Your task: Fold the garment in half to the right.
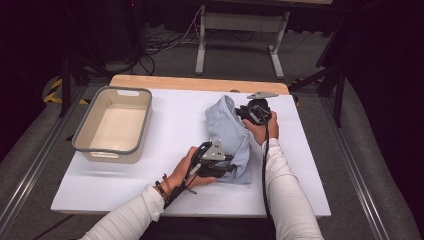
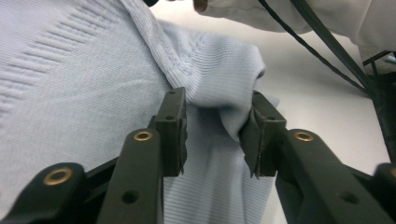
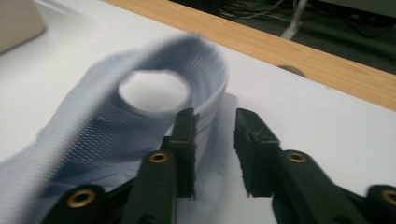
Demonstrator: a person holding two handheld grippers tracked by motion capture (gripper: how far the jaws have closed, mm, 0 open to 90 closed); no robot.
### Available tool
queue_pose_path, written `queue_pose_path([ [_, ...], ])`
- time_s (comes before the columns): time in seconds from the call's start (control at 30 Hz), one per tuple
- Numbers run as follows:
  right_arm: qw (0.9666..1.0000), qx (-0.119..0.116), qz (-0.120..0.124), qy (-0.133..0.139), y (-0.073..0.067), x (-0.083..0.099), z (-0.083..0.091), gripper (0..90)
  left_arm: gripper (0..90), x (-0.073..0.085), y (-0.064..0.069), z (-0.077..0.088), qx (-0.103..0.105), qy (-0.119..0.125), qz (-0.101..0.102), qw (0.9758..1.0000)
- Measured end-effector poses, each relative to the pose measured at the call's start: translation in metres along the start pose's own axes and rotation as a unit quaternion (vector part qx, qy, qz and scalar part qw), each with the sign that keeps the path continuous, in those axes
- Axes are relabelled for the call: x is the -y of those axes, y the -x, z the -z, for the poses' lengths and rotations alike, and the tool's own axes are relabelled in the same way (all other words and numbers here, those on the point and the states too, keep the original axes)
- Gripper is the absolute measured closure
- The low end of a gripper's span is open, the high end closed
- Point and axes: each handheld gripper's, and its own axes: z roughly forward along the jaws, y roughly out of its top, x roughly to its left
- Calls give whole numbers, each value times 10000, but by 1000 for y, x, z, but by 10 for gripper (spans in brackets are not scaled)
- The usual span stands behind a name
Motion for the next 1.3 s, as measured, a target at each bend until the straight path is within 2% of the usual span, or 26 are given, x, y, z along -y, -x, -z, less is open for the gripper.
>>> queue_pose_path([
  [0.1, 9998, -73, -148, 74, 9, 5, 7, 708, 541, 3, 0, 8, -161, -5, -1, 9999],
  [0.2, 9993, -192, -270, 149, 15, 9, 15, 675, 477, 9, -4, 22, -287, 1, 126, 9995],
  [0.27, 9984, -359, -346, 272, 17, 12, 23, 664, 439, 13, -6, 26, -303, -50, 184, 9994],
  [0.37, 9975, -581, -281, 285, 14, 21, 33, 604, 374, 21, -8, 26, -410, -237, 285, 9985],
  [0.4, 9976, -614, -193, 248, 12, 24, 36, 600, 360, 24, -9, 26, -433, -263, 331, 9982],
  [0.5, 9976, -670, 22, 162, 5, 38, 45, 542, 300, 31, -12, 25, -405, -243, 596, 9971],
  [0.57, 9976, -674, 137, 67, 3, 47, 48, 500, 276, 34, -14, 22, -329, -319, 746, 9962],
  [0.6, 9978, -654, 131, 11, 2, 51, 50, 486, 259, 36, -14, 20, -255, -355, 809, 9958],
  [0.67, 9970, -778, -40, -9, 5, 61, 50, 472, 247, 37, -13, 17, -147, -484, 839, 9952],
  [0.77, 9964, -834, -169, -21, 7, 68, 50, 464, 278, 38, -11, 11, -104, -638, 724, 9953],
  [0.8, 9936, -1054, -412, -10, 11, 76, 48, 487, 330, 39, -9, 7, -136, -824, 716, 9939],
  [0.83, 9936, -1054, -412, -10, 11, 76, 48, 487, 383, 39, -9, 7, -136, -824, 716, 9939],
  [0.87, 9929, -1113, -415, -17, 11, 78, 49, 486, 383, 40, -10, 7, -195, -875, 687, 9936],
  [0.93, 9919, -1213, -363, -91, 10, 80, 49, 490, 525, 42, -12, 8, -186, -884, 639, 9939],
  [1.0, 9902, -1362, -285, -138, 8, 82, 51, 498, 663, 45, -14, 12, -68, -887, 673, 9938],
  [1.03, 9893, -1427, -243, -194, 6, 82, 52, 522, 763, 47, -14, 13, -56, -884, 639, 9940],
  [1.13, 9884, -1471, -152, -356, 4, 83, 52, 546, 804, 51, -15, 17, -8, -836, 579, 9948],
  [1.2, 9896, -1388, -52, -381, 3, 85, 51, 639, 820, 52, -15, 21, -53, -894, 433, 9950],
  [1.3, 9898, -1378, 6, -359, -1, 86, 48, 727, 824, 53, -15, 27, -145, -976, 371, 9944],
])
